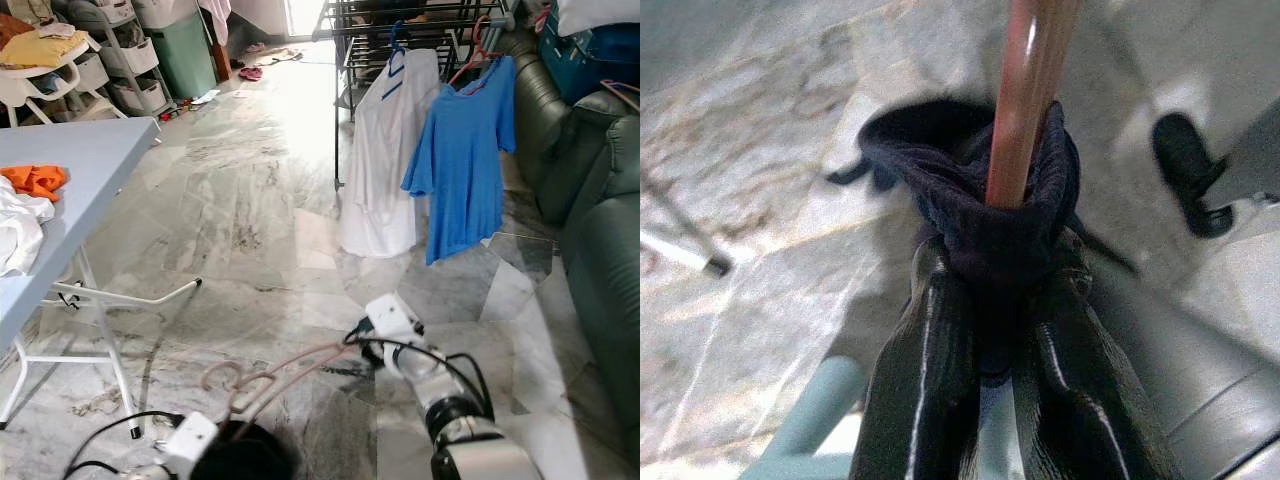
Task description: Hang hanger
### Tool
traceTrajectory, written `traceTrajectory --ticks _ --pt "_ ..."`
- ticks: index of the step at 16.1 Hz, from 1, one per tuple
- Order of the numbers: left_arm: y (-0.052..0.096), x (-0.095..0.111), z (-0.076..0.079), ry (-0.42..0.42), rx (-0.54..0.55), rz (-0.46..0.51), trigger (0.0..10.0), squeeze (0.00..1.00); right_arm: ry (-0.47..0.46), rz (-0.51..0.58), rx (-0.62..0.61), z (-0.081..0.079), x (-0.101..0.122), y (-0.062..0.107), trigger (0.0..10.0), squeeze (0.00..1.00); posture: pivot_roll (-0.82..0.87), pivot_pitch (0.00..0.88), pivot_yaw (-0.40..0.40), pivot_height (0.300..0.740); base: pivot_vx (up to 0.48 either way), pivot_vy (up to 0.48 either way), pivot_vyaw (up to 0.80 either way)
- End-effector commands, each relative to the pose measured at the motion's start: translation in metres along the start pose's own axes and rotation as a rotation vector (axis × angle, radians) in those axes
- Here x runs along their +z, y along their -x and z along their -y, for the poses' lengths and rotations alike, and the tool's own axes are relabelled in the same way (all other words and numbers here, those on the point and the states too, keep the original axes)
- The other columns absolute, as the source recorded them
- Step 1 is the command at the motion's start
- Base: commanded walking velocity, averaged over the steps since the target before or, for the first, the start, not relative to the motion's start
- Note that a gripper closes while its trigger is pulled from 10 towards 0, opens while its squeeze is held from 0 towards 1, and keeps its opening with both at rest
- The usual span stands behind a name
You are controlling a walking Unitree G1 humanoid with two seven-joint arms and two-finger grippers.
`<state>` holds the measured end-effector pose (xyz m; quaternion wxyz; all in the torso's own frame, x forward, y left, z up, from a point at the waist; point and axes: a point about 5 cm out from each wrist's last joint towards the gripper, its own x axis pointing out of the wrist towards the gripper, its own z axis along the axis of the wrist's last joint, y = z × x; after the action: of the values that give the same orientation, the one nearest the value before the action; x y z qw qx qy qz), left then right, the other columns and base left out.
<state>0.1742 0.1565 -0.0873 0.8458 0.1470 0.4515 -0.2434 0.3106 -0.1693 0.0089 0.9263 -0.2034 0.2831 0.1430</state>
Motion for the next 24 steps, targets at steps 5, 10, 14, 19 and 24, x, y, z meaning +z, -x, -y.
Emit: traceTrajectory --ticks 5,10,14,19,24 --pt "-0.004 0.037 -0.002 -0.054 -0.034 0.158 10.0 0.00 -0.015 -0.024 -0.109 0.007 0.001 -0.001 10.0 0.00 -0.16 0.000 0.121 0.740 0.000 0.000 0.00" --pt "-0.005 0.048 0.000 -0.006 -0.021 0.211 10.0 0.00 -0.113 0.051 0.029 -0.009 0.012 -0.003 10.0 0.00 -0.16 0.000 0.115 0.740 0.000 0.000 0.00" --pt "-0.003 0.066 -0.014 0.064 0.038 0.291 10.0 0.00 -0.142 0.133 -0.017 0.005 0.022 -0.002 10.0 0.00 -0.17 0.000 0.114 0.740 0.000 0.000 0.00" --pt "-0.003 0.083 -0.019 0.103 0.077 0.333 10.0 0.00 -0.142 0.230 0.065 -0.009 0.041 -0.004 10.0 0.00 -0.16 0.000 0.113 0.740 0.000 0.000 0.00" --pt "-0.004 0.078 -0.015 0.088 0.077 0.311 10.0 0.00 0.220 0.322 -0.084 -0.001 0.060 -0.002 10.0 0.00 -0.17 0.000 0.110 0.740 0.000 0.000 0.00"
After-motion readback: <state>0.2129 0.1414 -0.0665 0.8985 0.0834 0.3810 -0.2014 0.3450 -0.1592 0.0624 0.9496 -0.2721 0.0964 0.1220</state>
